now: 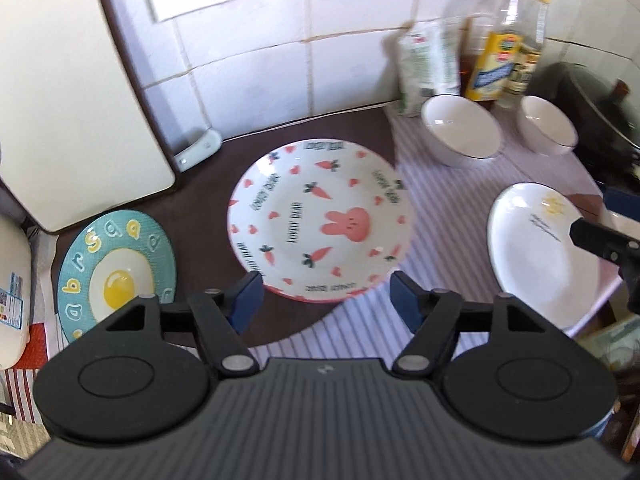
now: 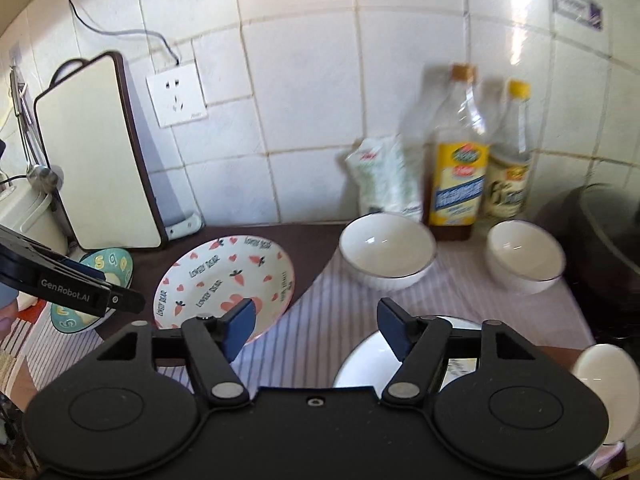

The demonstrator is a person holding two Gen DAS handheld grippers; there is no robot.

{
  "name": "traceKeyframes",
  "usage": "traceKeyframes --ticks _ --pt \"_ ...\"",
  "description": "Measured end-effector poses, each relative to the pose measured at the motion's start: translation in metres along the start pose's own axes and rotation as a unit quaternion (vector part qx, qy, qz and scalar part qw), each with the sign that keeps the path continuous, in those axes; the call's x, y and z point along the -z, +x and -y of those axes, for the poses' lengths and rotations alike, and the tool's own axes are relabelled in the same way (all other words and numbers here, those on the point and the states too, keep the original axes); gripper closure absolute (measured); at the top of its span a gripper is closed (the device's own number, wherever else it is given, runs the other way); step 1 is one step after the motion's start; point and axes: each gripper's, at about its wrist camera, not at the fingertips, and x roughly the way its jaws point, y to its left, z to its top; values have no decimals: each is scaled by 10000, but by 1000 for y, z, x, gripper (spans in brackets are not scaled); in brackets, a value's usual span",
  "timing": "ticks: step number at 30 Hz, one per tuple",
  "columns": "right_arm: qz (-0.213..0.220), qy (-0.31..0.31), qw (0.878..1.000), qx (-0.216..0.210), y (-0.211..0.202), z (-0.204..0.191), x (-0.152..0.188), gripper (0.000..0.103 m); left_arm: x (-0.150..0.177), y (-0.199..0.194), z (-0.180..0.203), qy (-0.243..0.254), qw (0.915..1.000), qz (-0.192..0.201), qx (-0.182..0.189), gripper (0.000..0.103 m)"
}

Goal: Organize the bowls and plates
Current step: 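Move both grippers to the white sun plate rim and close them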

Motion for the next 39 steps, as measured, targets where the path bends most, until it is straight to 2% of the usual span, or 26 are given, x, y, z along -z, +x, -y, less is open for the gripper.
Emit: traceKeyframes --ticks 3,8,16,19,23,27,34,39 --pt "98 -80 9997 190 -23 7 4 30 4 -11 16 186 9997 66 123 25" --pt "212 -102 9989 397 -55 22 16 29 13 -21 48 516 9979 118 366 23" --pt "152 81 9981 599 -75 54 48 29 21 -10 97 827 9940 120 710 21" --pt "128 181 9974 689 -73 67 63 29 21 1 112 859 9935 165 731 21" --pt "183 490 9951 837 -62 90 86 29 22 19 127 978 9925 420 604 21" --pt "416 731 9918 965 -50 110 110 29 24 42 138 1037 9913 570 574 16" --pt "544 1251 9849 1061 -20 141 137 29 23 89 144 691 9944 373 705 15" --pt "458 1349 9850 970 -1 152 149 30 23 118 150 520 9956 150 762 16"
